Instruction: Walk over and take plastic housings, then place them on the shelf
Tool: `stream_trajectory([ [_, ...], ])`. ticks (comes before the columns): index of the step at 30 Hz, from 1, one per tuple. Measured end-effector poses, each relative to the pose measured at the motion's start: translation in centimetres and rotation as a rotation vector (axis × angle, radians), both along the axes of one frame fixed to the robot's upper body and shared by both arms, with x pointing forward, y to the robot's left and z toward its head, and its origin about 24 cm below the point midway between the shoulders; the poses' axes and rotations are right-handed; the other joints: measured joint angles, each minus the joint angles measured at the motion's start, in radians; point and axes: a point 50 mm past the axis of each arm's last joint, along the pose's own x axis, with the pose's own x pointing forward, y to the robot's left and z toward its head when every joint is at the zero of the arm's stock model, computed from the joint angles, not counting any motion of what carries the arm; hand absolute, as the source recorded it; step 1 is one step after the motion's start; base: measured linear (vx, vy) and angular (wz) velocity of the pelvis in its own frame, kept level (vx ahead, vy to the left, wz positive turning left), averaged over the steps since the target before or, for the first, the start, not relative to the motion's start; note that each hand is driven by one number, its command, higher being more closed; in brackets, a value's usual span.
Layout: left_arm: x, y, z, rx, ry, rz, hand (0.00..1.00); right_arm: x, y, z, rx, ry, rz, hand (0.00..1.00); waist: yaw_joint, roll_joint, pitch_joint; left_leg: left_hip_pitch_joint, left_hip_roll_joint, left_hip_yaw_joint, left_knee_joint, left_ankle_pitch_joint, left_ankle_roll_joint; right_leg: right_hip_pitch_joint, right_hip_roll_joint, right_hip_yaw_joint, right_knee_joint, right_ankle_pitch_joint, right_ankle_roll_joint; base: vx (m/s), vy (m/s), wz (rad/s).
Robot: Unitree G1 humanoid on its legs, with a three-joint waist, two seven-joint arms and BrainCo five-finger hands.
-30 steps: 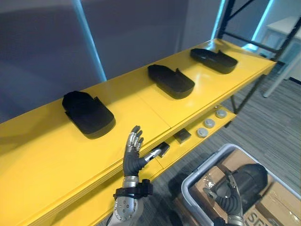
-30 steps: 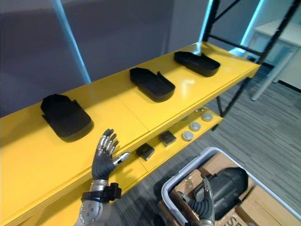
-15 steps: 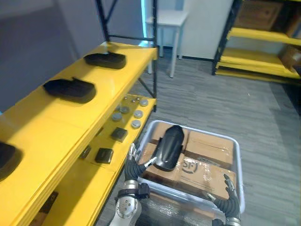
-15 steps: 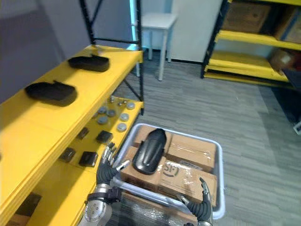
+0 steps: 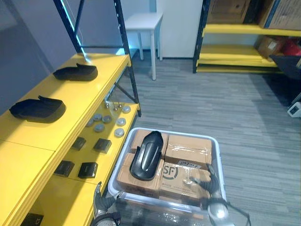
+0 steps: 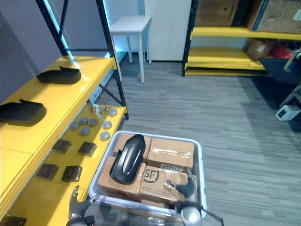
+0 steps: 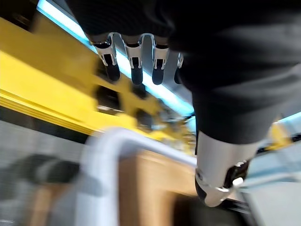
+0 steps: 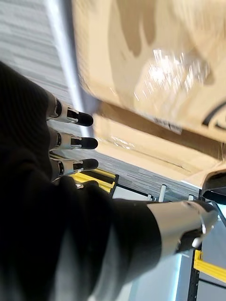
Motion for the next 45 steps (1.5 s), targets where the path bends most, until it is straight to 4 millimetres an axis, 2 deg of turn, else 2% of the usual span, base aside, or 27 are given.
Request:
stream_trajectory([
  [2, 0.8, -0.1, 0.2, 0.004, -0.01, -0.004, 0.0, 1.7, 0.3, 1.9, 0.016, -0.064, -0.012, 0.0, 0.012, -0.008, 0.027, -0.043, -0.05, -0.012, -0.032, 0.027, 0.032, -0.049, -0.044, -0.021, 0.005, 0.006, 0.025, 0.0, 0.223, 0.27],
  [5, 1.5, 0.0, 0.7, 0.015, -0.034, -0.02, 0.0, 5.3, 0.8, 5.5, 0.021, -0.134, -0.027, 0.0, 0.059, -0.01, 0.101, -0.066, -0.109, -0.02, -0.052, 0.048, 0.06, -0.058, -0.099, -0.047, -0.015, 0.021, 0.053, 0.02, 0.199, 0.3],
  [6, 1.5, 0.1, 0.6, 0.017, -0.033, -0.02, 0.0, 5.8, 0.9, 6.2, 0.021, -0.149, -0.028, 0.0, 0.065, -0.01, 0.109, -0.07, -0.115, -0.022, -0.054, 0.05, 0.063, -0.06, -0.104, -0.052, -0.018, 0.023, 0.056, 0.02, 0.128, 0.25],
  [8, 1.3, 0.4, 0.4, -0.001, -0.03, -0.005, 0.0, 7.5, 1.1, 9.3, 0.046, -0.225, -0.046, 0.0, 0.075, -0.01, 0.126, -0.103, -0.132, -0.044, -0.056, 0.058, 0.071, -0.074, -0.117, -0.072, -0.03, 0.03, 0.067, 0.0, 0.082, 0.28],
  [11, 0.9, 0.3, -0.4, -0.04, -0.004, -0.001, 0.0, 9.2, 0.5, 12.6, 0.025, -0.293, -0.075, 0.0, 0.099, -0.013, 0.144, -0.139, -0.144, -0.057, -0.066, 0.075, 0.074, -0.106, -0.125, -0.087, -0.031, 0.035, 0.074, 0.0, 0.053, 0.17],
  [13, 0.7, 0.0, -0.9, -0.059, 0.018, -0.012, 0.0, 9.7, 0.1, 13.2, 0.031, -0.294, -0.101, 0.0, 0.1, -0.014, 0.147, -0.157, -0.148, -0.072, -0.072, 0.083, 0.076, -0.118, -0.127, -0.101, -0.031, 0.036, 0.075, -0.02, 0.012, 0.23],
  [14, 0.7, -0.4, -1.3, -0.076, 0.041, -0.029, 0.0, 10.0, -0.4, 13.3, 0.042, -0.279, -0.139, 0.0, 0.115, -0.014, 0.153, -0.169, -0.149, -0.074, -0.072, 0.086, 0.076, -0.128, -0.126, -0.103, -0.03, 0.037, 0.076, -0.02, 0.008, 0.14],
  [17, 0.6, -0.7, -2.0, -0.099, 0.074, -0.04, 0.0, 10.1, -1.0, 12.4, 0.037, -0.219, -0.18, 0.0, 0.13, -0.014, 0.161, -0.195, -0.15, -0.091, -0.073, 0.095, 0.077, -0.148, -0.125, -0.118, -0.026, 0.037, 0.077, -0.03, -0.003, 0.12],
  [19, 1.0, -0.9, -2.1, -0.099, 0.082, -0.052, 0.0, 10.1, -1.5, 12.6, 0.039, -0.227, -0.224, 0.0, 0.134, -0.014, 0.167, -0.216, -0.151, -0.102, -0.074, 0.101, 0.077, -0.163, -0.123, -0.126, -0.026, 0.04, 0.076, -0.02, 0.003, 0.17],
  [22, 1.2, -1.1, -2.3, -0.116, 0.092, -0.049, 0.0, 10.5, -1.6, 13.8, 0.037, -0.244, -0.259, 0.0, 0.142, -0.014, 0.17, -0.237, -0.152, -0.105, -0.073, 0.105, 0.079, -0.182, -0.123, -0.125, -0.027, 0.046, 0.08, -0.01, 0.004, 0.02],
  [26, 1.8, -1.2, -2.2, -0.128, 0.092, -0.043, 0.0, 10.5, -0.9, 13.8, 0.02, -0.245, -0.273, 0.0, 0.143, -0.017, 0.184, -0.245, -0.154, -0.109, -0.072, 0.106, 0.081, -0.188, -0.123, -0.125, -0.027, 0.048, 0.081, 0.0, 0.011, 0.02],
  [27, 1.8, -1.2, -2.2, -0.128, 0.091, -0.042, 0.0, 10.5, -0.4, 13.8, 0.023, -0.252, -0.272, 1.0, 0.141, -0.02, 0.186, -0.25, -0.154, -0.11, -0.072, 0.106, 0.081, -0.192, -0.123, -0.125, -0.027, 0.048, 0.081, 0.0, 0.0, 0.0],
  [30, 2.2, -1.2, -2.2, -0.129, 0.092, -0.04, 0.0, 10.0, 0.5, 13.0, 0.014, -0.253, -0.28, 1.0, 0.139, -0.03, 0.192, -0.261, -0.153, -0.113, -0.069, 0.106, 0.081, -0.201, -0.121, -0.126, -0.027, 0.048, 0.081, 0.02, 0.007, 0.01],
  [33, 2.7, -1.1, -1.9, -0.133, 0.08, -0.03, 0.0, 9.6, 1.1, 12.0, 0.031, -0.228, -0.278, 1.0, 0.12, -0.047, 0.202, -0.263, -0.152, -0.117, -0.068, 0.106, 0.08, -0.2, -0.119, -0.126, -0.027, 0.048, 0.081, 0.04, 0.013, 0.03],
  [36, 2.8, -1.2, -1.8, -0.135, 0.077, -0.031, 0.0, 9.5, 1.6, 11.5, 0.041, -0.219, -0.28, 1.0, 0.114, -0.048, 0.203, -0.263, -0.15, -0.117, -0.067, 0.105, 0.079, -0.2, -0.117, -0.125, -0.027, 0.047, 0.081, 0.0, 0.0, 0.0],
  [40, 3.0, -1.2, -1.8, -0.132, 0.083, -0.027, 0.0, 9.4, 1.6, 11.4, 0.046, -0.218, -0.285, 1.0, 0.115, -0.049, 0.203, -0.26, -0.145, -0.116, -0.068, 0.105, 0.078, -0.199, -0.113, -0.124, -0.027, 0.047, 0.081, 0.0, 0.0, 0.0],
  [45, 3.1, -1.3, -1.7, -0.127, 0.078, -0.032, 0.0, 9.2, 0.6, 12.0, 0.054, -0.223, -0.32, 1.0, 0.117, -0.053, 0.206, -0.245, -0.145, -0.11, -0.078, 0.108, 0.077, -0.193, -0.114, -0.121, -0.027, 0.047, 0.081, 0.01, 0.002, -0.01],
])
